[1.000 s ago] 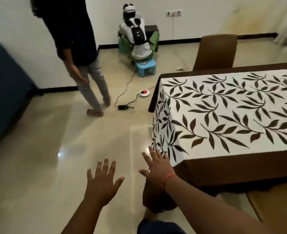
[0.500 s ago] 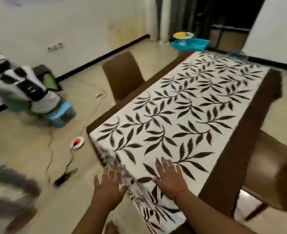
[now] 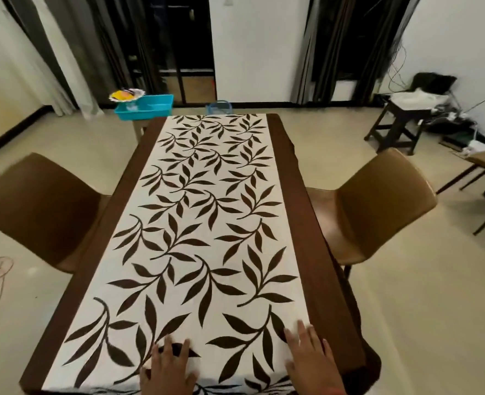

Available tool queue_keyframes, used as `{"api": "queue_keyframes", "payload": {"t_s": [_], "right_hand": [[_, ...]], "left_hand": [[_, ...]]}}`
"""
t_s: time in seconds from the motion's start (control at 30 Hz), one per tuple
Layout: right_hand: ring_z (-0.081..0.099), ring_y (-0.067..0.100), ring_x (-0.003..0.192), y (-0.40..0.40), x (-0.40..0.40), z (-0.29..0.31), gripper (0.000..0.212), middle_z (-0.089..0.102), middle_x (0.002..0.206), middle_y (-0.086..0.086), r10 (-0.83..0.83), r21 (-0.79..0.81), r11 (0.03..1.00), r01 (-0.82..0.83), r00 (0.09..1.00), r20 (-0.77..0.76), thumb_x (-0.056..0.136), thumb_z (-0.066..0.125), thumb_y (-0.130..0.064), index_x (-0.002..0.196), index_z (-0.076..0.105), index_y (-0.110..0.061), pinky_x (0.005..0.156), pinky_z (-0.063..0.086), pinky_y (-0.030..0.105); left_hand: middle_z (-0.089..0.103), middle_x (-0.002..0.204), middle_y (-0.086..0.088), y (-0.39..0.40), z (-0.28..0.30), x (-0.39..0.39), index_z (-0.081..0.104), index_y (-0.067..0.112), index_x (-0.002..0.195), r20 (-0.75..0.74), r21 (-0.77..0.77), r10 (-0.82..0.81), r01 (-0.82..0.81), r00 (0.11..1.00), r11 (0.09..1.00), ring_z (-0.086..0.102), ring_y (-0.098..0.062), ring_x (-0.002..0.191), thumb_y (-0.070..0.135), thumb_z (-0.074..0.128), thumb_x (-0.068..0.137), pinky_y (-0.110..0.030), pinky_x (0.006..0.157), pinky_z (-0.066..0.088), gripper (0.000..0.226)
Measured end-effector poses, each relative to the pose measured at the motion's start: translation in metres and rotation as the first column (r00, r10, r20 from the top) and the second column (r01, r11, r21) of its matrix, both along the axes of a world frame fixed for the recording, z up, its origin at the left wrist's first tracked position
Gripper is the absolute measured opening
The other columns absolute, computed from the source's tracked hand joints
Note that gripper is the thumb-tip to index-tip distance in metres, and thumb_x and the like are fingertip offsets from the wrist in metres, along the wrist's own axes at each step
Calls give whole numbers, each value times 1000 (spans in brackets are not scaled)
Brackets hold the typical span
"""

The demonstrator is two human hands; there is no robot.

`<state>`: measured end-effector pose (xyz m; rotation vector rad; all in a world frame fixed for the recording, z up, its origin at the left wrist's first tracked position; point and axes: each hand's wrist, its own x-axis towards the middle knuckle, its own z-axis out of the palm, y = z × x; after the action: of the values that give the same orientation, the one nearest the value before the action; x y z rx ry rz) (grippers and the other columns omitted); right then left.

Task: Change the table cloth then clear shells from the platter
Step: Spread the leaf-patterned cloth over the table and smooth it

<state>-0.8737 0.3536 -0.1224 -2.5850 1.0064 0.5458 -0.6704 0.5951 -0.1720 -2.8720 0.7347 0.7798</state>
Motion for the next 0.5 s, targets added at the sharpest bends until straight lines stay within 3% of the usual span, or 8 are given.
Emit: {"api": "queue_keyframes", "payload": {"t_s": [0.07, 0.17, 0.23, 0.3, 0.37, 0.4, 0.5], "right_hand": [[-6, 23, 152, 3, -6, 1, 67, -9, 166, -3, -6, -21, 1000, 5, 1000, -10, 98, 37, -47, 154, 2, -43, 121, 7, 48], [-6, 25, 152, -3, -10, 2, 64, -6, 166, -2, -22, 12, 1000, 22, 1000, -6, 99, 34, -49, 153, 1, -46, 121, 8, 49], [-6, 25, 152, -9, -12, 1, 64, -7, 166, -2, -11, 19, 1000, 10, 1000, 10, 99, 34, -50, 153, -1, -46, 121, 8, 50], [-6, 26, 152, -16, -11, 2, 65, -6, 166, -1, -2, 57, 998, 0, 1000, 31, 99, 34, -51, 153, -2, -47, 121, 8, 49], [-4, 25, 153, -21, -12, 2, 65, -6, 166, -2, 0, 88, 996, -5, 998, 59, 99, 34, -51, 152, -2, -48, 121, 9, 49], [-4, 25, 153, -24, -13, 2, 64, -6, 166, -3, -15, 105, 994, 7, 997, 74, 99, 34, -52, 152, -2, -49, 121, 9, 48], [-3, 22, 153, -30, -14, 1, 64, -7, 165, -6, -28, 112, 994, 18, 996, 87, 97, 34, -54, 151, -1, -51, 120, 10, 47]], "left_hand": [[62, 134, -12, 1, -4, -3, 69, 37, 119, -20, 23, 12, -12, 1000, 1000, 60, -44, 114, 71, 69, 46, -68, 82, 41, 81], [65, 125, -20, 4, -8, -5, 56, 32, 125, 41, -58, -41, 43, 998, 997, 60, -48, 106, 73, 46, 56, -71, 73, 43, 81], [62, 130, -20, 2, 5, -8, 53, 32, 129, 45, -50, -41, 43, 998, 998, 56, -47, 112, 75, 41, 59, -72, 74, 45, 83], [41, 152, -17, -6, 30, -13, 42, 41, 143, 26, 35, -19, 19, 999, 999, 42, -45, 134, 77, 38, 69, -72, 91, 40, 83], [-1, 166, -9, -7, 33, -18, 6, 46, 154, 71, 48, -38, 35, 997, 998, 6, -38, 151, 79, 29, 79, -63, 112, 21, 85], [-12, 165, -6, -7, 33, -20, -4, 46, 153, 53, 54, -17, 14, 998, 998, -5, -36, 151, 80, 25, 80, -61, 116, 15, 86], [-18, 164, -4, -7, 38, -27, -9, 45, 153, 13, 77, -27, 26, 1000, 997, -12, -34, 151, 81, 23, 81, -60, 118, 11, 87]]}}
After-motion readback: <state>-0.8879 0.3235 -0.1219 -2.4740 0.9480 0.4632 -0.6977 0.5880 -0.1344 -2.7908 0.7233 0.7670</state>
